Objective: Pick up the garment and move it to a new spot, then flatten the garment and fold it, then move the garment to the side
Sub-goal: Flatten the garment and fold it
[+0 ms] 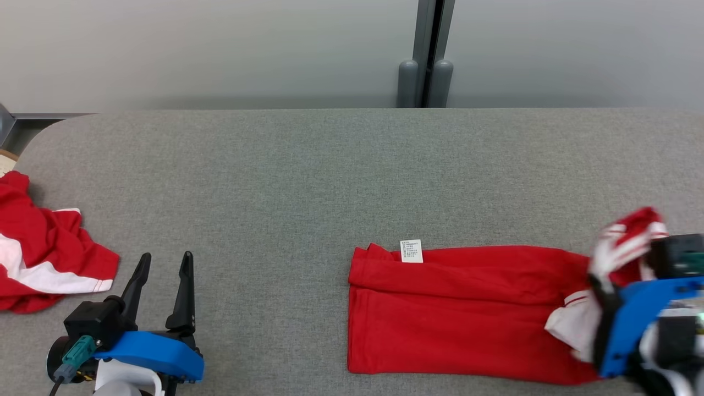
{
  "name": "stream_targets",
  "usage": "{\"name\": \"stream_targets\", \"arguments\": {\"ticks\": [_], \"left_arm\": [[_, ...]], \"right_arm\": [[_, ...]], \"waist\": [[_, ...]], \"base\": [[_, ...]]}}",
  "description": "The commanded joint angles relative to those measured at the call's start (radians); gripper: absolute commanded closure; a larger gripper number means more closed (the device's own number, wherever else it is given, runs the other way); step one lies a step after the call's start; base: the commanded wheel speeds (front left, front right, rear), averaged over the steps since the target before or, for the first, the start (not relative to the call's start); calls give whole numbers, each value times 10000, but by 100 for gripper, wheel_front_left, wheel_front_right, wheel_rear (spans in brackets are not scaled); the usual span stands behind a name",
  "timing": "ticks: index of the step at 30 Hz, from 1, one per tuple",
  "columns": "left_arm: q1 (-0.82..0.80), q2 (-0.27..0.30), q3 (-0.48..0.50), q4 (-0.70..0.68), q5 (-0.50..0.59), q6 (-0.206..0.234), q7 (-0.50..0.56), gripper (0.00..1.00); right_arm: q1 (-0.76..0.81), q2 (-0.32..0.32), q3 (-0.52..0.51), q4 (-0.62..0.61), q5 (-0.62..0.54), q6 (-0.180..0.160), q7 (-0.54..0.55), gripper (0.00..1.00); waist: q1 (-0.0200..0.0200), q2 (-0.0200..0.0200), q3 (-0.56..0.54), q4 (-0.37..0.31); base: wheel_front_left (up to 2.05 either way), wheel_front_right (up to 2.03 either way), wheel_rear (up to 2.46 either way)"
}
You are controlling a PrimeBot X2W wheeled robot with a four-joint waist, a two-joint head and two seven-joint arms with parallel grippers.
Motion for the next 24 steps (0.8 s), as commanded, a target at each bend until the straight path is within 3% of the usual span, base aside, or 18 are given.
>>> {"name": "stream_targets", "arguments": {"ticks": [1,10,22,23,24], "left_arm": [[-95,51,-8,12,-19,-5,-14,0],[-250,96,-98,-12,-59,-72,1,0],[-314,7,-339,169,-58,-124,-1,0],[-300,2,-351,180,-66,-122,-5,0],[-285,3,-354,188,-77,-114,-8,0]], "right_arm": [[-25,81,265,-3,73,5,-22,100],[-1403,360,3927,2107,908,5,-775,100],[-3373,398,6068,5458,2147,5,-2140,100],[-3465,402,6170,5639,2171,5,-2190,82],[-3543,404,6218,5782,2256,5,-2274,0]], "waist": [[-1,-1,3,11],[-1,-1,119,209],[-1,-1,41,677],[-1,-1,26,706],[-1,-1,14,723]], "base": [[0,0,0],[0,0,0],[0,0,0],[0,0,0],[0,0,0]]}}
